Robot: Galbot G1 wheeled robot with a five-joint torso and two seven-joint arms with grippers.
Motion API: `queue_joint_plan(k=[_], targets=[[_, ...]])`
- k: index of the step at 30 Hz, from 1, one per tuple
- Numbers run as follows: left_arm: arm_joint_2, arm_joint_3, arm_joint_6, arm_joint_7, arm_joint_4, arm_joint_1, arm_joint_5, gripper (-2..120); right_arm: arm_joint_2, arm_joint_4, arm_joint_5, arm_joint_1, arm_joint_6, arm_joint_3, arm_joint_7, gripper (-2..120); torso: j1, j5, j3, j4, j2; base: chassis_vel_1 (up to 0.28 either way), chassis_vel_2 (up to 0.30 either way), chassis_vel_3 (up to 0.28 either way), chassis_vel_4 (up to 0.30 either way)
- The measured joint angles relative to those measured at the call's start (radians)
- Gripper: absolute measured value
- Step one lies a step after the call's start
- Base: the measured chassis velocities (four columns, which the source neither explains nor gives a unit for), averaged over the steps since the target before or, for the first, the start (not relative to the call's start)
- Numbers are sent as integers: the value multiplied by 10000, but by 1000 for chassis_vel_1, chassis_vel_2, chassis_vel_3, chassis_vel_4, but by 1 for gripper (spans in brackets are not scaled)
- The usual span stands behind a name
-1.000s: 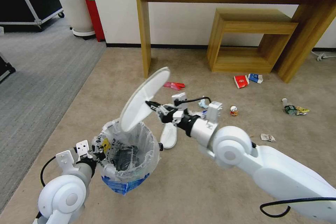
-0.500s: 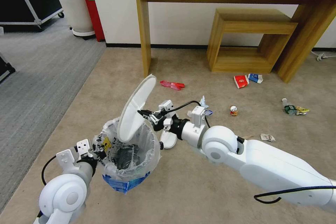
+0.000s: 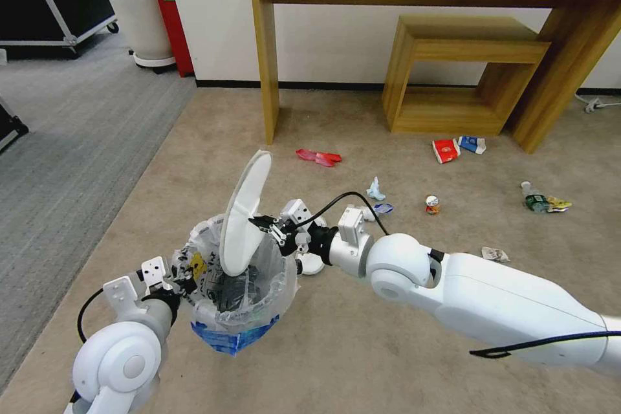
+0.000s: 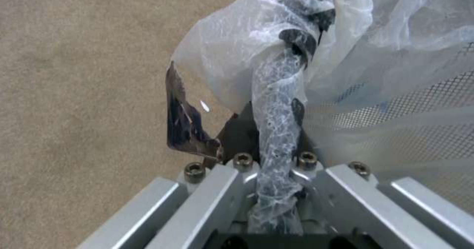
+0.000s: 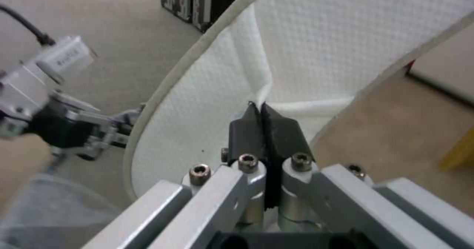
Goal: Pick up the trash bin and place the garbage on the floor into it.
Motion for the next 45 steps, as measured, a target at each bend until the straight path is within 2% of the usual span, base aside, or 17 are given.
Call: queue_joint_plan(k=[1,3,6,24,26,29,30,32,33,36,37,40,41,44,45], targets=[[0,0,0,0,0,0,0,0,0,0,0,0,0,0,0,0,0,0,0,0,0,0,0,0,0],[-37,7,-1,8,6,-2,26,0,125,-265,-1274,180,276,-85,-242,0,0,0,1,1,0,0,0,0,0],[-43,6,-3,9,24,-20,27,0,204,-366,-1627,265,385,-250,-267,0,0,-1,0,0,0,0,0,0,0],[-77,-11,-18,14,195,-137,6,0,576,-913,-2375,291,677,-1177,-345,0,0,0,0,0,0,0,0,0,0],[-85,-17,-19,15,199,-139,4,0,595,-984,-2432,291,731,-1231,-354,3,0,0,0,0,0,0,0,0,0],[-97,-30,-23,17,219,-145,3,0,609,-1034,-2483,264,740,-1267,-384,15,-1,-1,0,1,0,0,0,0,0],[-97,-30,-23,17,219,-145,3,0,609,-1034,-2483,264,740,-1267,-384,15,-1,-1,0,1,0,0,0,0,0],[-117,-47,-26,20,221,-148,3,0,576,-1102,-2610,204,786,-1318,-425,28,-1,0,1,1,0,0,0,0,0],[-117,-47,-26,20,221,-148,3,0,576,-1102,-2610,204,786,-1318,-425,28,-1,0,1,1,0,0,0,0,0],[-153,-54,-30,23,221,-142,10,0,475,-1124,-2728,54,858,-1306,-448,43,-1,0,0,0,0,0,0,0,0],[-153,-54,-30,23,221,-142,10,0,475,-1124,-2728,54,858,-1306,-448,43,-1,0,0,0,0,0,0,0,0],[-194,-62,-35,29,220,-100,60,0,424,-950,-2635,-143,880,-837,-359,58,-1,0,0,0,0,0,0,0,0],[-194,-62,-35,29,220,-100,60,0,424,-950,-2635,-143,880,-837,-359,58,-1,0,0,0,0,0,0,0,0],[-214,-80,-36,43,209,-31,139,0,399,-591,-1922,-521,676,71,113,71,0,0,0,1,0,0,0,0,0],[-214,-80,-36,43,209,-31,139,0,399,-591,-1922,-521,676,71,113,71,0,0,0,1,0,0,0,0,0]])
